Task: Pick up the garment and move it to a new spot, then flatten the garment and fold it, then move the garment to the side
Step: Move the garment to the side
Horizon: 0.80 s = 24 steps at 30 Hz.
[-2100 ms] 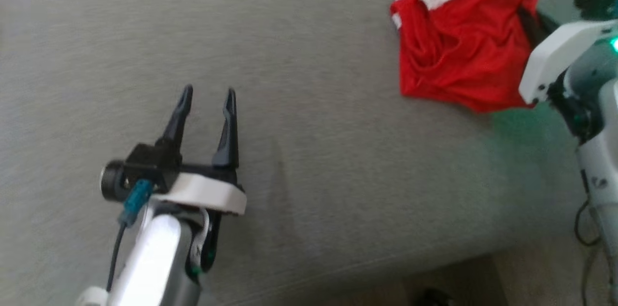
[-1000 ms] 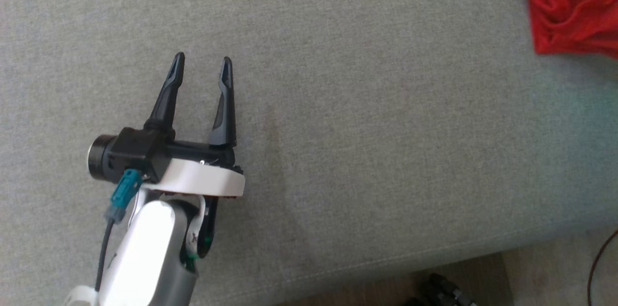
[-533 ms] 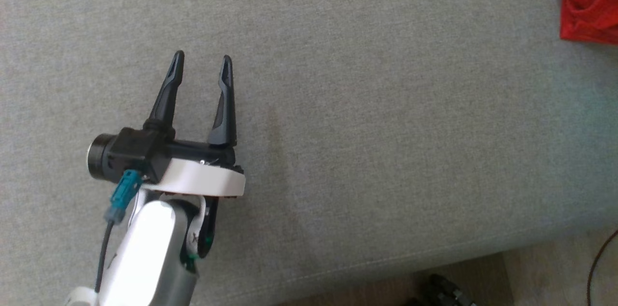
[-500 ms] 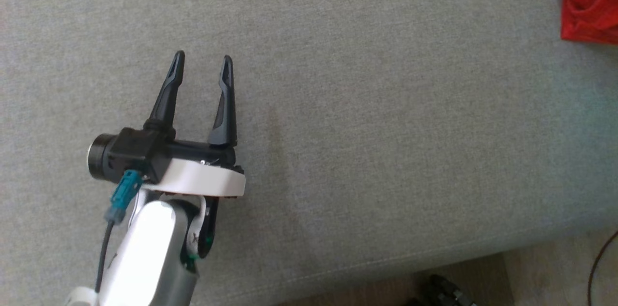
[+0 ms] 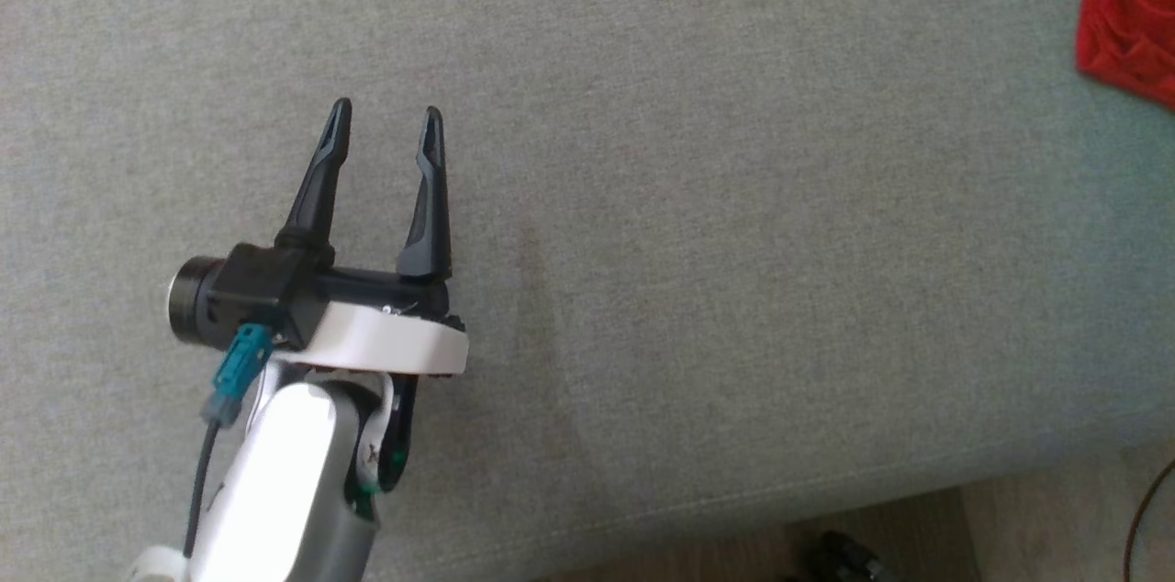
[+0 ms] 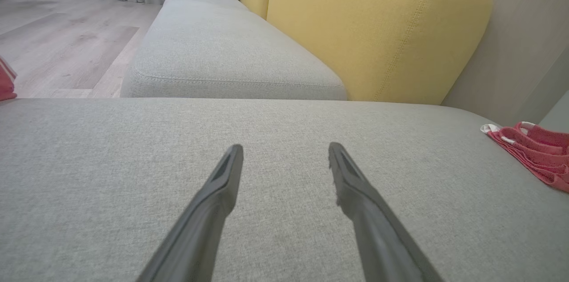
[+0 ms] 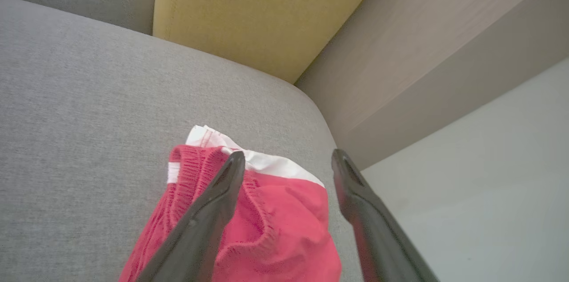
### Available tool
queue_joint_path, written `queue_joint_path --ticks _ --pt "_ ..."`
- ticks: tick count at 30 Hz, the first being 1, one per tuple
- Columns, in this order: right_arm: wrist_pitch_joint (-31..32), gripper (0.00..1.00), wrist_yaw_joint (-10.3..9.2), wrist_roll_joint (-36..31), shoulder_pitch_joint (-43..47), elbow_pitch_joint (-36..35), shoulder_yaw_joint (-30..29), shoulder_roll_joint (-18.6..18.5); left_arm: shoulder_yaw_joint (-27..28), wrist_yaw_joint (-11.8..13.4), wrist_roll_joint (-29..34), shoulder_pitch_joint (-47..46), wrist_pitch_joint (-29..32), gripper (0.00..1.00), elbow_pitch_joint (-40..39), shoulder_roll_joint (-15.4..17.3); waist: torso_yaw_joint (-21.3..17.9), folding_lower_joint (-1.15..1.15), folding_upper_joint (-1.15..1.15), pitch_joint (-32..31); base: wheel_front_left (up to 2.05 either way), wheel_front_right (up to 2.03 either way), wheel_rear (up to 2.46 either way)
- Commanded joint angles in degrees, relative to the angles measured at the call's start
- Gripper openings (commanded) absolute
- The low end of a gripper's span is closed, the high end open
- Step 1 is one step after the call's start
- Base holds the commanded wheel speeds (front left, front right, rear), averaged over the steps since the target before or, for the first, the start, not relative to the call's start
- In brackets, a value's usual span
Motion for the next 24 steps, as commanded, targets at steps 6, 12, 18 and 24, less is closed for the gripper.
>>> queue_joint_path --ticks 6,12,18,24 --pt "-3.5 1.0 0.37 0.7 -0.7 -3.1 2.3 1.6 1.2 0.3 -1.0 0.1 -0.5 1.0 -1.2 0.7 0.3 0.0 0.0 -1.7 0.0 0.0 0.0" --pt "-7.6 1.0 0.37 3.4 1.2 -5.0 5.1 4.7 2.1 0.6 -2.0 0.4 -0.9 1.0 0.5 0.5 2.0 0.0 0.0 -6.1 0.0 0.0 0.0" --pt "-12.1 1.0 0.37 7.7 6.8 -8.4 7.2 9.6 4.2 1.3 -3.3 2.1 -1.2 1.0 3.2 0.1 5.2 0.0 0.0 -12.7 0.0 0.0 0.0" --pt "-15.0 1.0 0.37 11.2 16.1 -13.9 7.5 13.9 5.9 1.6 -3.7 5.4 -1.3 1.0 4.9 -0.1 8.5 0.0 0.0 -19.4 0.0 0.0 0.0"
